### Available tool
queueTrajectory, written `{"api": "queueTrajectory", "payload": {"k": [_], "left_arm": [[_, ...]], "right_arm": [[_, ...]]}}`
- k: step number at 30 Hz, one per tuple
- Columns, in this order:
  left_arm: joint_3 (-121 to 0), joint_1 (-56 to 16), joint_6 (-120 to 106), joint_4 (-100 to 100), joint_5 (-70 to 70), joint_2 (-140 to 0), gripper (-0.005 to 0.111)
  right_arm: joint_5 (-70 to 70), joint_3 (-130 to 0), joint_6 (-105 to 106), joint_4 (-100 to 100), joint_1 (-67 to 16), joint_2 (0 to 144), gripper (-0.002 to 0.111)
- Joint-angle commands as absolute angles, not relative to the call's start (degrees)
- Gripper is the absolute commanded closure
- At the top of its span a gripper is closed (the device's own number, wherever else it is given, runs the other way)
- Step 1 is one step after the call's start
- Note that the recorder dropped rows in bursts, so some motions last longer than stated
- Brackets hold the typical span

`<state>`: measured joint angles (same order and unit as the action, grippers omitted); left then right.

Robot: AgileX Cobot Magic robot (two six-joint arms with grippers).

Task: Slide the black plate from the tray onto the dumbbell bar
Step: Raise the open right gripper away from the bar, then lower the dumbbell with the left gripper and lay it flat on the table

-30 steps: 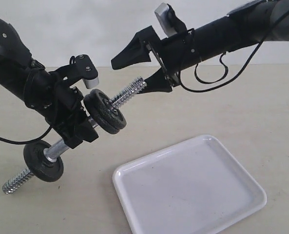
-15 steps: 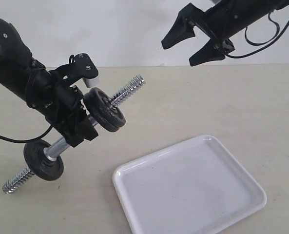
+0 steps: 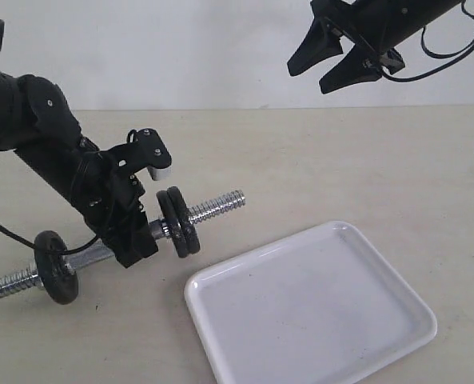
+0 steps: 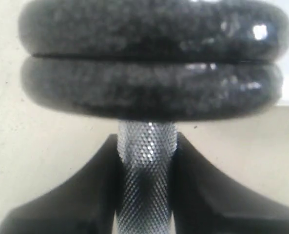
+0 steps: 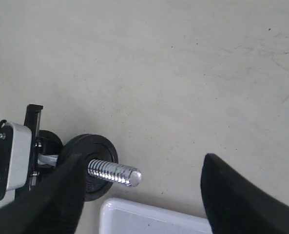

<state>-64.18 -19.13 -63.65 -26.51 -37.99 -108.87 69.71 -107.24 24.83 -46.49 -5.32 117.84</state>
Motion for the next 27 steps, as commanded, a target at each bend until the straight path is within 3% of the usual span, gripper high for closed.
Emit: {"api": "queueTrajectory", "payload": {"k": [1,13,27], "left_arm": [[-66.3,-19.2,-63.9,-30.1,-33.5,-101.6,0.102],[-69.5,-19.7,-64.1,-32.9,-29.7,-106.4,0.102],[-80.0,-27.1,-63.9,-38.3,-28.7,-113.2,0.102]], "right_arm": [[70.0,-107.6,24.8,-45.7,-5.2,116.5,0.047],[70.0,-107.6,24.4,-45.6,-5.2,116.5,0.047],[70.0,-107.6,24.4,-44.6,-5.2,116.5,0.048]]}}
